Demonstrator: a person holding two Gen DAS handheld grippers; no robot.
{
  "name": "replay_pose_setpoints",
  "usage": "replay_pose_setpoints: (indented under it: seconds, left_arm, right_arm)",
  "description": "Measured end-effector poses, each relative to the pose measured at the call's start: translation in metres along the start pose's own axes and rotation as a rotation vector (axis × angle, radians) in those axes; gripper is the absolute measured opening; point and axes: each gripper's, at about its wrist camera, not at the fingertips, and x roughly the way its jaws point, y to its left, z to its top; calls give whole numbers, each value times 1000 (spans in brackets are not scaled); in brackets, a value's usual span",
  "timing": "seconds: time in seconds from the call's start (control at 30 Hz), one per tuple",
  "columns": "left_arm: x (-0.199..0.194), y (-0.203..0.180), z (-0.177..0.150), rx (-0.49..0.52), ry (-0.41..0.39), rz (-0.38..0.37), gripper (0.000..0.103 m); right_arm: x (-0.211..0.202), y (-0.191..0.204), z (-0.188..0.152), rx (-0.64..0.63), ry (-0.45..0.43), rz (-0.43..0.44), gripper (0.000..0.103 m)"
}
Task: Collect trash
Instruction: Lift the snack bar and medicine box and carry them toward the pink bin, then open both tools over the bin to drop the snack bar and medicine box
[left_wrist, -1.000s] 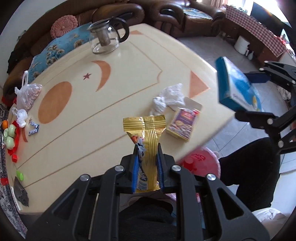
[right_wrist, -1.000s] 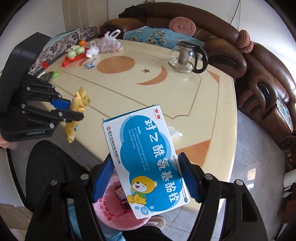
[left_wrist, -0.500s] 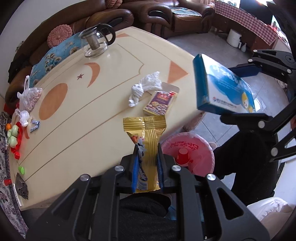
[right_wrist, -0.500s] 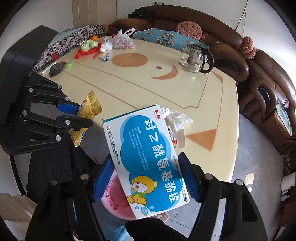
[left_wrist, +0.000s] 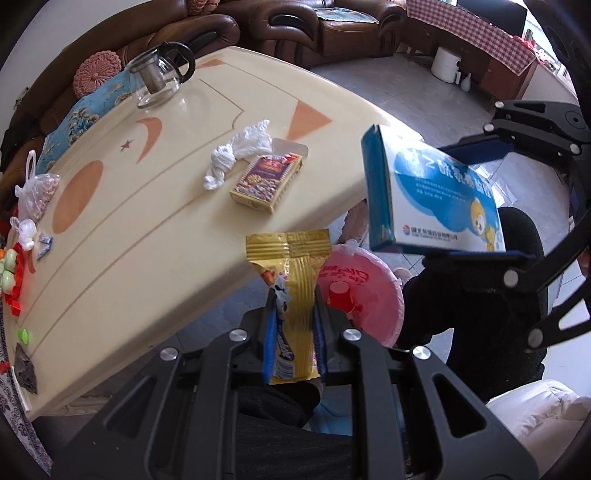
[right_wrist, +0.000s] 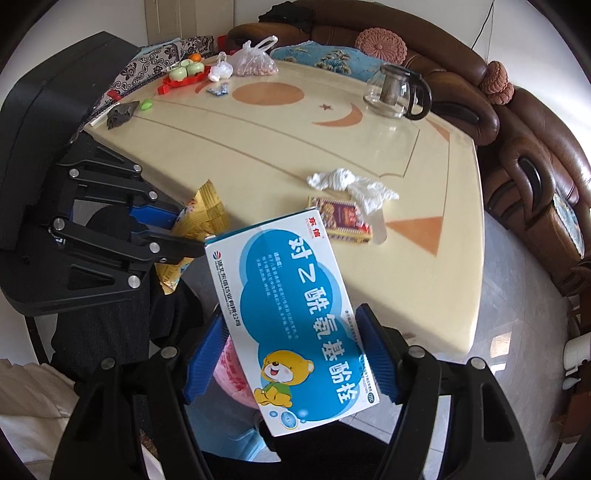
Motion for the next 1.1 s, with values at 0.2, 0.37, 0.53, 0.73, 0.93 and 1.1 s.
replay_pose_setpoints:
  seconds: [0.2,0.37,0.53,0.73,0.93,1.1]
  left_arm:
    - [22,-9,-14,-16,23,-13,18]
    - [40,-14,-22,-31,45,-27,18]
    - [56,-19,-27,-34,70,-47,18]
    - [73,-23,-30,-29,90,-62,18]
    - [102,-27,-36,-37,134,-90,18]
    - [135,-27,-41,-48,193,-115,18]
  right_arm:
    - [14,3,-18,19,22,10,68]
    - [24,4,-29,28,35,11,68]
    - [36,6,-40,32,54,17,68]
    - [50,5,-51,38,73,24,68]
    - [76,2,-63,59,106,44,68]
    - [104,-2,-74,87,148,69,68]
